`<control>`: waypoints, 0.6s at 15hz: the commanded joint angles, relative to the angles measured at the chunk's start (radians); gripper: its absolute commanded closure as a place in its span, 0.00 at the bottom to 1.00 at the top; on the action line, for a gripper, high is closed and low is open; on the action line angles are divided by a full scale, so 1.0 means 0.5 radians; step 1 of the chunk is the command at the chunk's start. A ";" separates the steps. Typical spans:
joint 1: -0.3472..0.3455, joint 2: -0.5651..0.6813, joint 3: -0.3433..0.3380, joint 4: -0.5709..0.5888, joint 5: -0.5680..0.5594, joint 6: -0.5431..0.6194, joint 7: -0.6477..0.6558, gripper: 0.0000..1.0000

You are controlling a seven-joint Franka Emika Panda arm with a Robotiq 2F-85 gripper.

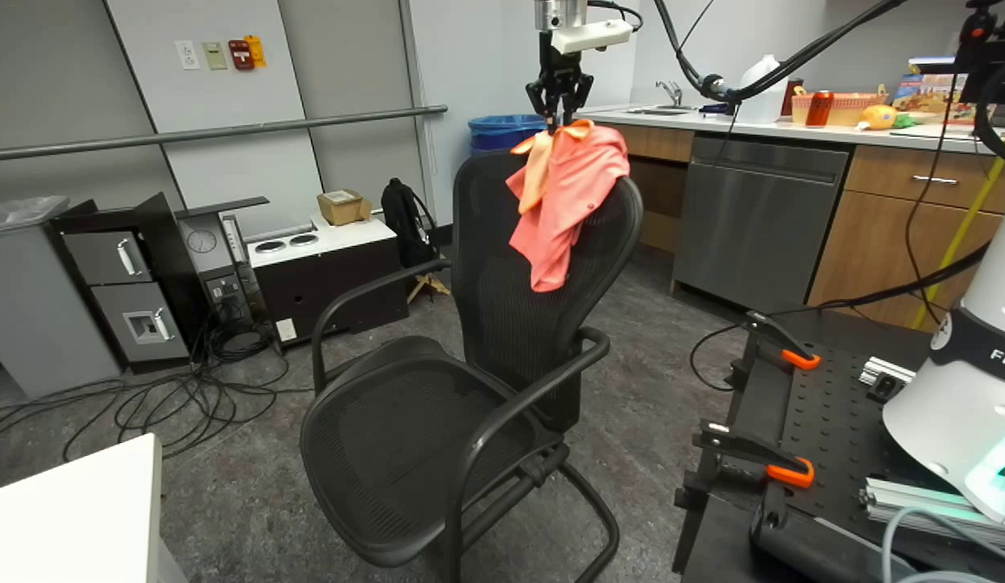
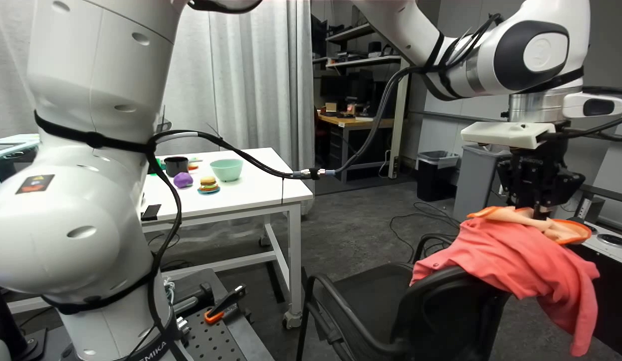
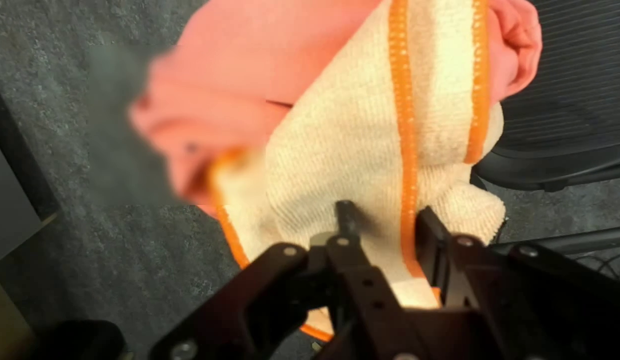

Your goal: Take the cloth and the shirt off the back of the chair and put them on the seat

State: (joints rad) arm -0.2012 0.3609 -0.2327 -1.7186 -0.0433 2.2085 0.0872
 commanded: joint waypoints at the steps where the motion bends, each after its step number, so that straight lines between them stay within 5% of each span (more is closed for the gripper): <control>1: -0.051 0.043 0.016 0.080 0.058 -0.046 0.025 0.96; 9: 0.072 -0.206 -0.001 -0.082 -0.121 0.421 0.239 0.99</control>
State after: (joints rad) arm -0.1985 0.3235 -0.2332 -1.7184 -0.0617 2.3199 0.1453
